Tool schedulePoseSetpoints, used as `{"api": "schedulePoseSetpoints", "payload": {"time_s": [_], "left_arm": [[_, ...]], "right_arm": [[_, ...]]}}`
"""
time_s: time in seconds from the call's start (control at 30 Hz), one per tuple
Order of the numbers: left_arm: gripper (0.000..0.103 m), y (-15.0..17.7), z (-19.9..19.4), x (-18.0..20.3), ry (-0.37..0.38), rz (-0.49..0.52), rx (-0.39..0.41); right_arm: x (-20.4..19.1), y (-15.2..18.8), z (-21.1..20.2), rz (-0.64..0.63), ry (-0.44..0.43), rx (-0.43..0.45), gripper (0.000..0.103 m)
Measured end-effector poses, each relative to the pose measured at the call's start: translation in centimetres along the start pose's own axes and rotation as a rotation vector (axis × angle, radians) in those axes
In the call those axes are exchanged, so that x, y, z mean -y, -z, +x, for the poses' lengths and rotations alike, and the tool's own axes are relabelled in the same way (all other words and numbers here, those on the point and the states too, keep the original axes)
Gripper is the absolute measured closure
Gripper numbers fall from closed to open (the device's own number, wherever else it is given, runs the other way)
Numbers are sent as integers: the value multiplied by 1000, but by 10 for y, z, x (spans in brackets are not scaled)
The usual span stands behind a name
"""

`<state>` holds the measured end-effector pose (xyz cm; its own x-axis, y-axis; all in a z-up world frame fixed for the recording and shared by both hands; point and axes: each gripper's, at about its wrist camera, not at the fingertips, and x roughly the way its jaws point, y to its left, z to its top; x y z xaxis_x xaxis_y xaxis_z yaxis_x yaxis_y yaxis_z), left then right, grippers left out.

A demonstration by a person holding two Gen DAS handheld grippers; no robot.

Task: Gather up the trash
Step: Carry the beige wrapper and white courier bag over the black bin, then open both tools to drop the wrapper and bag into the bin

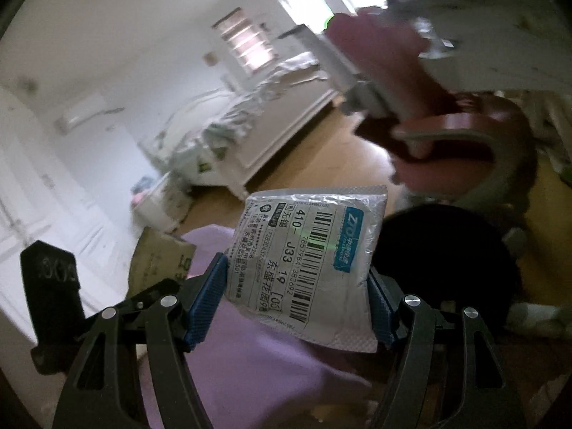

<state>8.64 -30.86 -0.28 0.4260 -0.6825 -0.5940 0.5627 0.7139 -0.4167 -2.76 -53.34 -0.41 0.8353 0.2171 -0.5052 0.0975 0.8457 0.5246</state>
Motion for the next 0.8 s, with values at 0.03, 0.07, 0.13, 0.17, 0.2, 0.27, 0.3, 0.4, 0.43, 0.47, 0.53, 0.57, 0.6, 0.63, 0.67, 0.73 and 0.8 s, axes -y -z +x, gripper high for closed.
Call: {"api": "schedulePoseSetpoints", "payload": {"time_s": [0.03, 0.07, 0.13, 0.17, 0.2, 0.27, 0.3, 0.4, 0.43, 0.47, 0.53, 0.57, 0.6, 0.63, 0.67, 0.73, 0.8], "left_arm": [[92, 0, 12, 5, 5, 9, -16], [92, -1, 21, 10, 11, 17, -30], [92, 1, 36, 19, 17, 27, -54], [92, 2, 47, 23, 22, 29, -72], [92, 2, 52, 24, 24, 29, -81], [91, 3, 67, 29, 24, 33, -103], [91, 3, 73, 32, 24, 34, -112], [90, 2, 87, 36, 19, 34, -124], [89, 1, 92, 37, 18, 35, -132], [88, 1, 96, 37, 17, 36, -141], [69, 2, 97, 34, 14, 34, -155], [43, 1, 99, 36, 10, 30, -147], [18, 0, 94, 36, 8, 19, -117], [11, 0, 90, 35, 7, 11, -90], [8, 0, 84, 35, 10, 5, -66], [8, -1, 79, 34, 16, 2, -65], [8, -2, 69, 32, 12, -4, -56]], "right_arm": [[10, 1, -1, 13, 13, 0, 32], [14, 2, 1, 21, 21, -2, 32], [30, 4, 2, 40, 39, -10, 32], [36, 3, 3, 47, 44, -14, 32], [42, 4, 4, 56, 52, -19, 32], [53, 5, 7, 72, 64, -24, 32], [56, 6, 8, 79, 69, -25, 32], [65, 5, 13, 102, 87, -29, 31], [64, 4, 16, 108, 92, -31, 30], [69, 4, 16, 115, 100, -32, 27], [74, 3, 16, 122, 117, -28, 26], [76, 2, 15, 125, 122, -27, 25], [78, 1, 15, 127, 125, -23, 23], [79, 1, 12, 130, 130, -18, 19], [78, 1, 9, 131, 133, -12, 19], [74, 1, 6, 126, 136, -4, 19], [71, 1, 6, 126, 132, -2, 19]]}}
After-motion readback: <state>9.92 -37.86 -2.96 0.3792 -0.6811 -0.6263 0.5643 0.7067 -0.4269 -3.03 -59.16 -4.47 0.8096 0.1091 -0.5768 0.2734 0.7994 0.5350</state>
